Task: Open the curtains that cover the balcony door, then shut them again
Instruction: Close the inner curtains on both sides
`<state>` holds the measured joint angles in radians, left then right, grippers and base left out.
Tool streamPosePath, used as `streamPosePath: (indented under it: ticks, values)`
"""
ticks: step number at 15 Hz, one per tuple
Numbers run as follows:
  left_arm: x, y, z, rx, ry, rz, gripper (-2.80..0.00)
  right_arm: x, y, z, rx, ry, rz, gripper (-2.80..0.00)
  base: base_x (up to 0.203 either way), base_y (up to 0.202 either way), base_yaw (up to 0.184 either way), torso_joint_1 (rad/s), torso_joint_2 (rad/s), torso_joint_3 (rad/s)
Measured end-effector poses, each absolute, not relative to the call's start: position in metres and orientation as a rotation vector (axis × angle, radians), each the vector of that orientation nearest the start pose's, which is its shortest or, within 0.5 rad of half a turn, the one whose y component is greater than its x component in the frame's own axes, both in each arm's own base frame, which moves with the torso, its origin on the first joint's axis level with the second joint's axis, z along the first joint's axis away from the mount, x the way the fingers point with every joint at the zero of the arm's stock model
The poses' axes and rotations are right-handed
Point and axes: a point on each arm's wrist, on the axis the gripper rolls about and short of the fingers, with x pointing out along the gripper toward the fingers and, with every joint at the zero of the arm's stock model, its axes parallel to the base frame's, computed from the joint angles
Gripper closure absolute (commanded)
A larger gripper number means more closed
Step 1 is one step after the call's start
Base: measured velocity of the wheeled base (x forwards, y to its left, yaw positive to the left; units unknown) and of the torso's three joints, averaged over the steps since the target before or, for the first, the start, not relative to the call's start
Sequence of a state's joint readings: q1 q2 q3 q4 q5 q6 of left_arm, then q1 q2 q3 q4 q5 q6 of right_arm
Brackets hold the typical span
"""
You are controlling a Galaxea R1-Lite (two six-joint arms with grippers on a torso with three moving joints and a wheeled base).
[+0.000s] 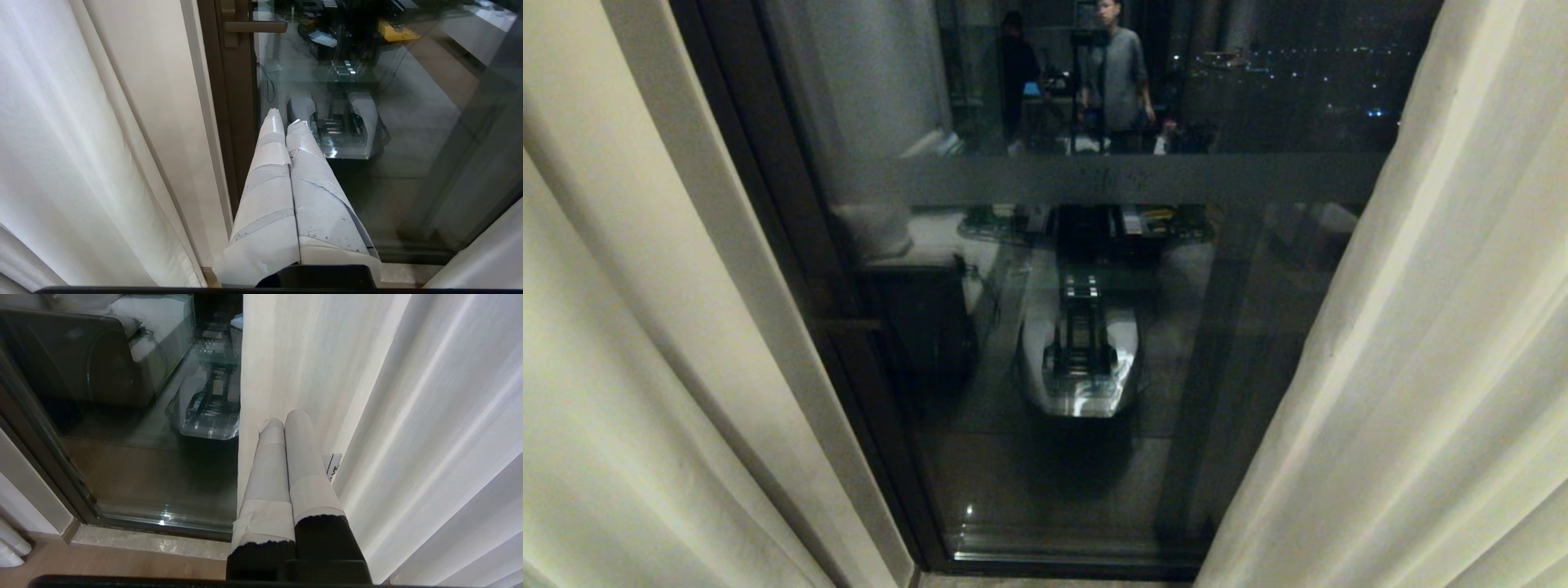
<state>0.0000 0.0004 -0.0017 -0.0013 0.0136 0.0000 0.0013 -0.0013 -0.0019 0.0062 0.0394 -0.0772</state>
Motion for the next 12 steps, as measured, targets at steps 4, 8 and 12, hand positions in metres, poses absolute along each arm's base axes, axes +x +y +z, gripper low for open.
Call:
streamPosePath:
  ticks: [4,8,12]
  values:
    - [-0.0229,0.0003,0.0761,0.0,-0.003,0.014,0.0,-0.023,0.0008,0.0753,-0.077,0.001,0.04,0.0,0.0,0.0,0.0,0.0,0.0,0.0]
    - [-0.0229,0.0003,0.0761,0.002,-0.003,0.013,0.0,-0.023,0.0008,0.0753,-0.077,0.001,0.04,0.0,0.0,0.0,0.0,0.0,0.0,0.0]
    - [-0.0229,0.0004,0.076,0.008,-0.001,0.016,0.0,-0.0231,0.0009,0.0754,-0.077,0.001,0.041,0.0,0.0,0.0,0.0,0.0,0.0,0.0]
